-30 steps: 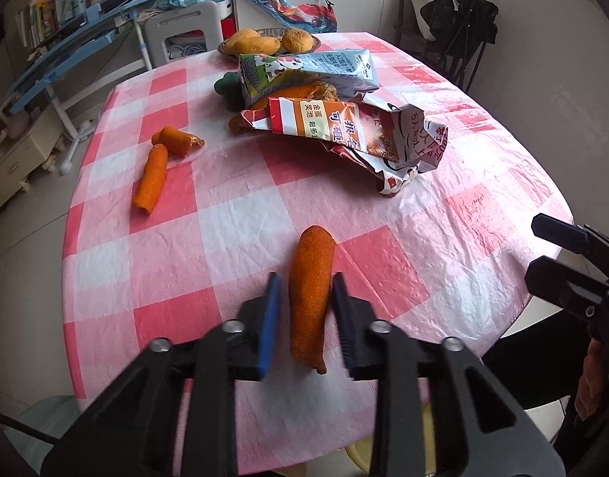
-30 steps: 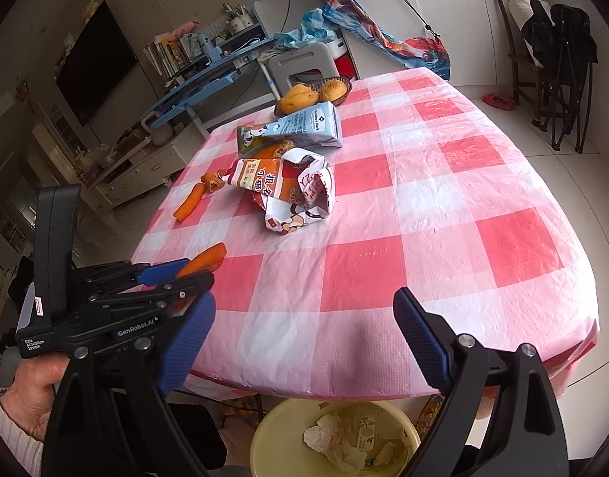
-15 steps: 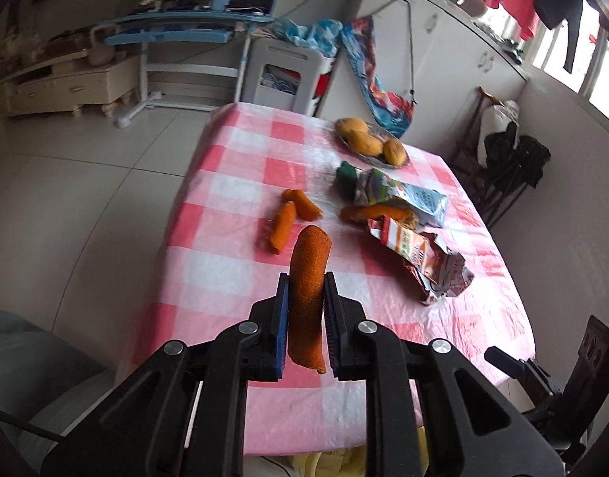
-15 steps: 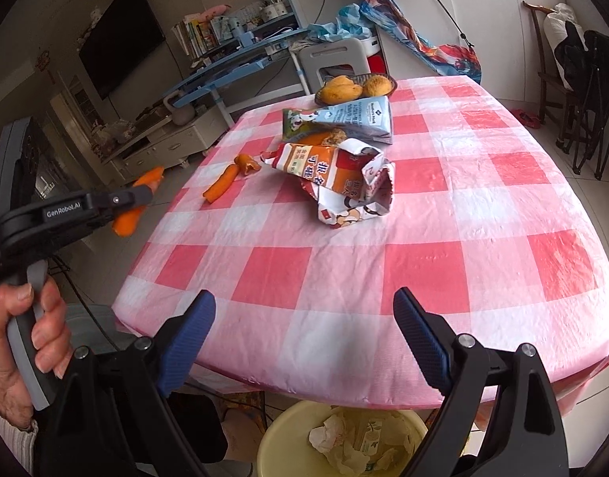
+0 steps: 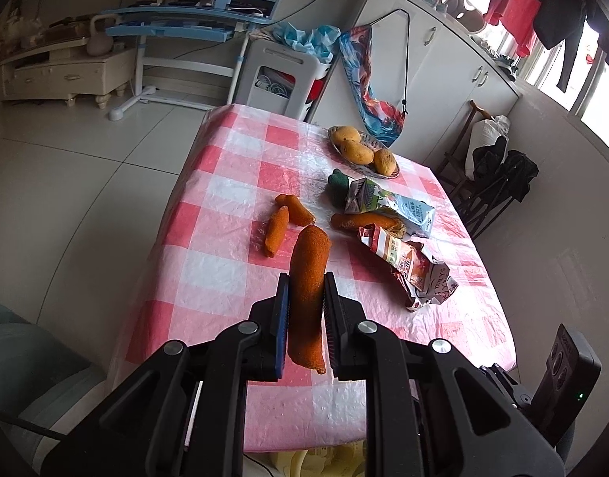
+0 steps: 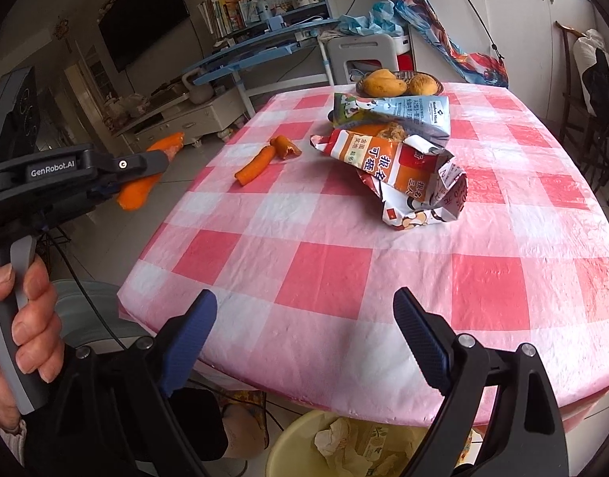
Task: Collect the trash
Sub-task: 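Carry the sweet potato in the left gripper over the yellow basin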
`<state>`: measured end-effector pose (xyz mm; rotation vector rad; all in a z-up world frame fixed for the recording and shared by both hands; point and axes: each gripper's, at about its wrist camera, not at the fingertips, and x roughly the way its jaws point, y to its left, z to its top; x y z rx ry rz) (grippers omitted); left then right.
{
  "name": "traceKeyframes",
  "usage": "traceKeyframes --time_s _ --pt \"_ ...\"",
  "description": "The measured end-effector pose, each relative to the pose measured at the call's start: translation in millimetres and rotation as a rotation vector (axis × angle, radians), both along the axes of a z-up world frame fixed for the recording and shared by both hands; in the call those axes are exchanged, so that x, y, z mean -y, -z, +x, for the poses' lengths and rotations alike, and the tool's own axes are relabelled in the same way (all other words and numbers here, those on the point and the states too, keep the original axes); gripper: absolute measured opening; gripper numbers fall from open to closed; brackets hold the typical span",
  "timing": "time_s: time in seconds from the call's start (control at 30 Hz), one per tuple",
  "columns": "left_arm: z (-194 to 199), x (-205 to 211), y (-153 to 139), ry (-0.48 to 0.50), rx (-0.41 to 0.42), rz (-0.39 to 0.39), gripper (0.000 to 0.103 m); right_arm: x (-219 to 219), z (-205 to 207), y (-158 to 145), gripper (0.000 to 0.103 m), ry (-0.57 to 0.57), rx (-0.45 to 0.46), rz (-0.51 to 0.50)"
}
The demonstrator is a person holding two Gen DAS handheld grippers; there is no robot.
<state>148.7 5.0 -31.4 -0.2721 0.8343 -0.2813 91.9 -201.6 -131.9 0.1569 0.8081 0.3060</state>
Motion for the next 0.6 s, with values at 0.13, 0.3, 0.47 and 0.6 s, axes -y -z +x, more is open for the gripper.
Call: traceKeyframes --time_s 0.13,0.3,0.47,0.6 --pt "-2.5 6.9 -1.8 0.029 0.005 0.003 0.016 -2.4 -2.7 -5.5 0.087 0.012 0.034 -0.019" --pt "-6.7 24.7 -2.4 0.114 -0.003 0.004 0.016 14.0 -2.0 -14.1 0.087 0.078 0.052 -0.015" --pt "-18.2 58.2 5.5 0.270 -0.037 0.049 0.016 41.1 0.8 -26.8 0.087 0.134 0.063 0.001" --pt "-37.1 84.5 14.1 0.397 -0.065 0.078 0.016 65.4 1.8 -43.5 0.087 0.166 0.075 0.011"
